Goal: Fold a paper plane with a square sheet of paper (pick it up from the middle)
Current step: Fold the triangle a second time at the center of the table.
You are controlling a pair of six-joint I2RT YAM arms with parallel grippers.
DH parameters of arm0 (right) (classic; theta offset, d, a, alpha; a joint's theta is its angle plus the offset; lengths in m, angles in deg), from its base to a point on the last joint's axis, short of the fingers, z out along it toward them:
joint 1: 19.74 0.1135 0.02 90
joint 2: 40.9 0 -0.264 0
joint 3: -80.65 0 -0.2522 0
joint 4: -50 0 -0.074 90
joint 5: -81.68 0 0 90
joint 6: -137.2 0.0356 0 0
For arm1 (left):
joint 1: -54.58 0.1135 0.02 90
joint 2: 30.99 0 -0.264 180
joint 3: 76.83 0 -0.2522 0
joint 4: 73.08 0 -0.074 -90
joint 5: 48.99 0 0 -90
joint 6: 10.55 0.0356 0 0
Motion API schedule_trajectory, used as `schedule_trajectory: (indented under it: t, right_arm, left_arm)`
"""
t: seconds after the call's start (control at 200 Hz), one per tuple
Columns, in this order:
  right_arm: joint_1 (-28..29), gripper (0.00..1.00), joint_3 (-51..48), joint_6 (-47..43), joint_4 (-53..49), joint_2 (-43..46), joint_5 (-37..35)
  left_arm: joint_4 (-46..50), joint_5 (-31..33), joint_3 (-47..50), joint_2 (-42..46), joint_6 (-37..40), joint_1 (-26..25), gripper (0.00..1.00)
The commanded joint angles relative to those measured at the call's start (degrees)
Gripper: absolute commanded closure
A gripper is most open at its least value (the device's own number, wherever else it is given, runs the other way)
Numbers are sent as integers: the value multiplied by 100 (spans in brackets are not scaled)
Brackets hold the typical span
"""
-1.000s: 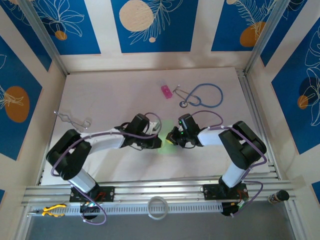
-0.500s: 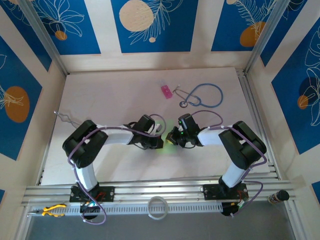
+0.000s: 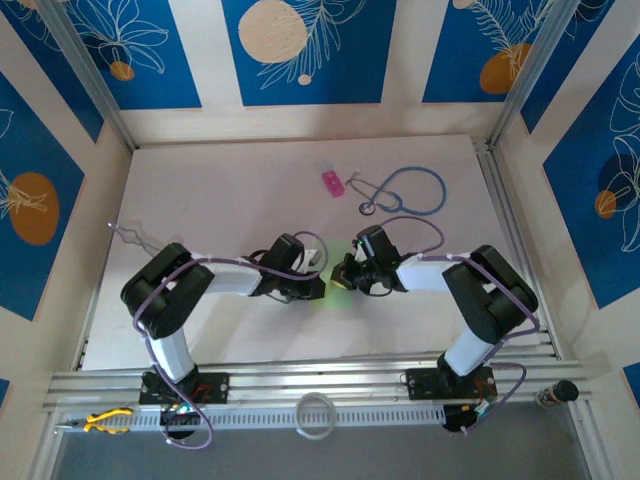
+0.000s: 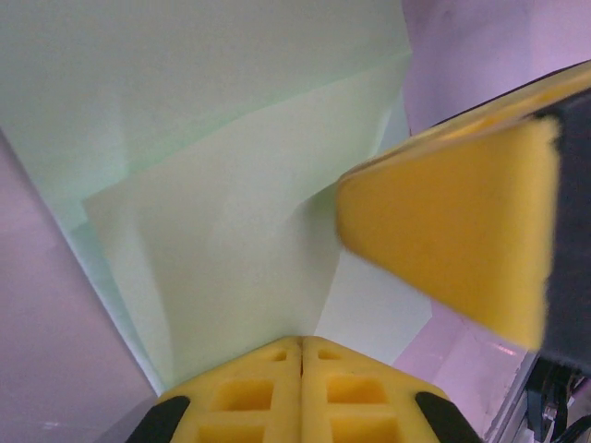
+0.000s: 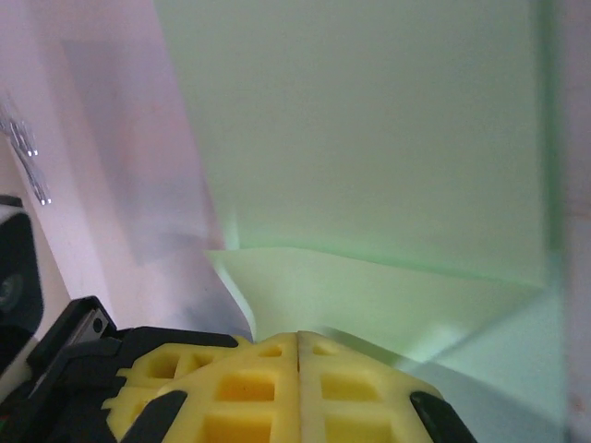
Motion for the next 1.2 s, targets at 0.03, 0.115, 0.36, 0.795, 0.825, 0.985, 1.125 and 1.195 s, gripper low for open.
schedule_trajectory:
  t: [0.03,0.115,0.36,0.795,0.825,0.985,1.125,1.195]
  right_arm:
    - [92,100,181,-162,-334,-319,16]
    - [-88,100,96,-156,-466,-377,-133]
    - [-764,100,-145,-283,-76,-193,-121]
    - [-984,97,-530,-460,382,781,-12]
    - [-921,97,-494,-472,302,803,-5]
    - [-592,98,-332,-458,151,519,81]
    - [-535,99,-175,-439,18,120,24]
    - [-535,100,-155,-410,-111,-19,-106]
  left_arm:
    - [759,226,164,-113,127,1,100]
    - [785,246,166,-90,161,4,100]
    - [826,171,150,-144,256,3,100]
    - [862,105,124,-72,412,9,100]
    - [873,105,115,-71,419,7,100]
    - [895,123,86,-42,445,9,100]
    - [884,79,23,-33,433,5,100]
    - [880,65,-13,-19,413,9,100]
